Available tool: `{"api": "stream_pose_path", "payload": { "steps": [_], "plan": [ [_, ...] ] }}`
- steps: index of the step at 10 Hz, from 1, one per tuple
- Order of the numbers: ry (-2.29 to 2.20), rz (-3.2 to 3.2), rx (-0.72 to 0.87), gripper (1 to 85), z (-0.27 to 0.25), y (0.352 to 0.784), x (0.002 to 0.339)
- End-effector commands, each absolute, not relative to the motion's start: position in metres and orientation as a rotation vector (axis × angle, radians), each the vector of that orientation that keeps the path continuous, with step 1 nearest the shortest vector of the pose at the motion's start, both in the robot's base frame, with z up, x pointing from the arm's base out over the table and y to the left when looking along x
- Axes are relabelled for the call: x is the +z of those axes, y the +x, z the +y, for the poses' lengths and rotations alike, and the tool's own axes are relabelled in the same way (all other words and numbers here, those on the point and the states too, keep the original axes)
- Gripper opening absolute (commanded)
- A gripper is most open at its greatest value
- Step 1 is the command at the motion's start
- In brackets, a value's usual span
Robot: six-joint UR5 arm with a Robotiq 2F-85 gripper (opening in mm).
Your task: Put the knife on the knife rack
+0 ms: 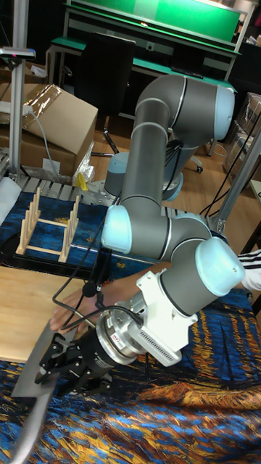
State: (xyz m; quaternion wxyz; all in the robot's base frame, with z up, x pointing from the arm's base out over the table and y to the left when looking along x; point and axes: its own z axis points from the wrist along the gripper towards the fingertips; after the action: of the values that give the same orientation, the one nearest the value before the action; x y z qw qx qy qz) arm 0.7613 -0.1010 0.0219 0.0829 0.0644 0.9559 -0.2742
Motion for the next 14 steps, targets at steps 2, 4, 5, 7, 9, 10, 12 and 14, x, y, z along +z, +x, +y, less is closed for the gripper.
{"api": "stream_pose_path", "payload": {
  "steps": [2,4,5,7,9,10,12,14],
  "plan": [
    [0.218,2.836,-0.845,1.0,-0.141,0.756,0.023],
    [0.214,2.861,-0.835,1.0,-0.137,0.756,0.034],
    [0.188,2.895,-0.793,1.0,-0.138,0.755,0.043],
    [0.143,2.968,-0.685,1.0,-0.144,0.748,0.063],
    [0.108,2.992,-0.704,1.0,-0.156,0.746,0.084],
    [0.097,3.006,-0.678,1.0,-0.155,0.746,0.092],
    [0.084,3.038,-0.547,1.0,-0.139,0.75,0.108],
    [0.092,3.06,-0.335,1.0,-0.111,0.755,0.12]
  ]
}}
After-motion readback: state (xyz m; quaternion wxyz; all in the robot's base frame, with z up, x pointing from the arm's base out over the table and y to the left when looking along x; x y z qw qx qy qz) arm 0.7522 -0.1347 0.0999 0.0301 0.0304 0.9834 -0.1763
